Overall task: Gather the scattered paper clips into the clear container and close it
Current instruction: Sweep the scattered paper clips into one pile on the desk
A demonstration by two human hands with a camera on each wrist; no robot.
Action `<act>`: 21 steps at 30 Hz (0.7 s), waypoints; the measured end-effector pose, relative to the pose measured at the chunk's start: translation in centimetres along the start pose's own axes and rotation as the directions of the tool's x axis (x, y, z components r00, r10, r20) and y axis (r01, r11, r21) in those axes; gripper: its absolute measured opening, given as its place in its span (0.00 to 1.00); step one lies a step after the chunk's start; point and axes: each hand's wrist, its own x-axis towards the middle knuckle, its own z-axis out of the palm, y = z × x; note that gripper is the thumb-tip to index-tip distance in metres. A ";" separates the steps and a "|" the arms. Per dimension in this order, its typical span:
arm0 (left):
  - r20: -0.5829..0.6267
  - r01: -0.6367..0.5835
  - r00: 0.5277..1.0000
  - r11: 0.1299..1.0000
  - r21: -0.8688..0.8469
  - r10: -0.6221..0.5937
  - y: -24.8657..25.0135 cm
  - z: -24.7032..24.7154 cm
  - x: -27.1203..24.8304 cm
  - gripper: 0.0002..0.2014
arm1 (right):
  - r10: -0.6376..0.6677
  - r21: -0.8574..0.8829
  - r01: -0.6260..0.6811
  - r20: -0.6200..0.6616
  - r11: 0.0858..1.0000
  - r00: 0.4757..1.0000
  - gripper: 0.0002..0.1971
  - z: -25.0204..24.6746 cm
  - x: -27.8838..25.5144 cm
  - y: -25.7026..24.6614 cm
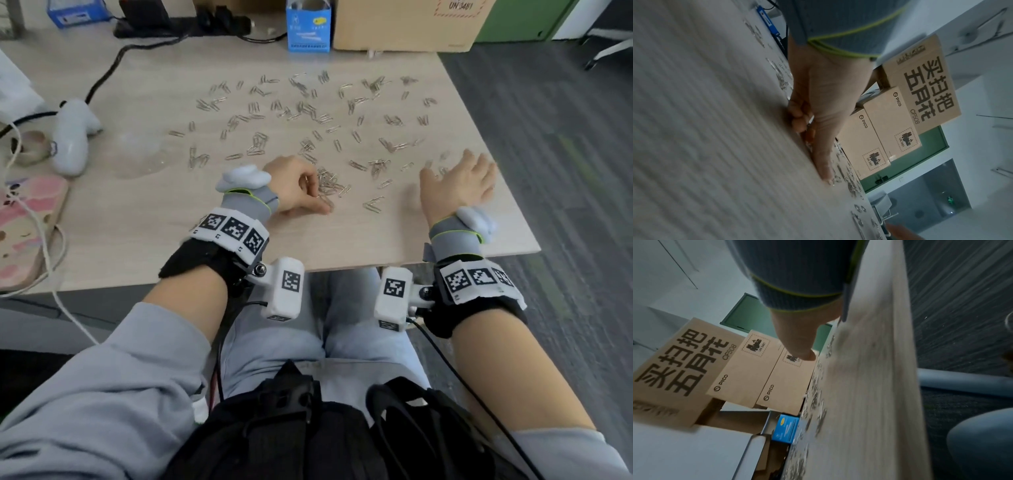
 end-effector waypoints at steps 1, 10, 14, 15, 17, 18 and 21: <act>-0.018 0.004 1.000 1.000 -0.014 -0.004 0.0 0.2 0.2 0.16 | 0.031 -0.037 -0.030 0.035 0.999 0.999 0.37 0.0 0.2 0.4; -0.118 0.011 0.993 0.989 -0.149 -0.029 0.4 0.9 0.7 0.15 | -0.122 -0.071 0.163 0.399 0.984 0.909 0.40 1.2 0.3 0.3; -0.111 -0.056 0.993 0.974 -0.218 0.033 1.0 1.2 0.8 0.15 | -0.306 0.078 0.312 0.512 0.947 0.802 0.35 1.7 -0.4 -1.1; -0.089 -0.059 0.995 0.977 -0.206 0.041 1.1 1.3 0.9 0.15 | -0.373 0.153 0.346 0.517 0.926 0.770 0.32 1.9 -0.5 -1.4; -0.055 -0.056 0.997 0.977 -0.204 0.046 1.3 1.3 1.1 0.14 | -0.441 0.365 0.282 0.494 0.888 0.750 0.27 1.8 -1.0 -1.8; -0.049 -0.058 0.998 0.977 -0.208 0.048 1.2 1.3 1.1 0.14 | -0.441 0.458 0.226 0.445 0.860 0.780 0.26 1.6 -1.2 -1.9; -0.100 -0.076 0.993 0.978 -0.196 0.058 0.5 0.4 1.0 0.15 | -0.361 0.452 0.206 0.290 0.868 0.886 0.34 0.7 -0.6 -1.7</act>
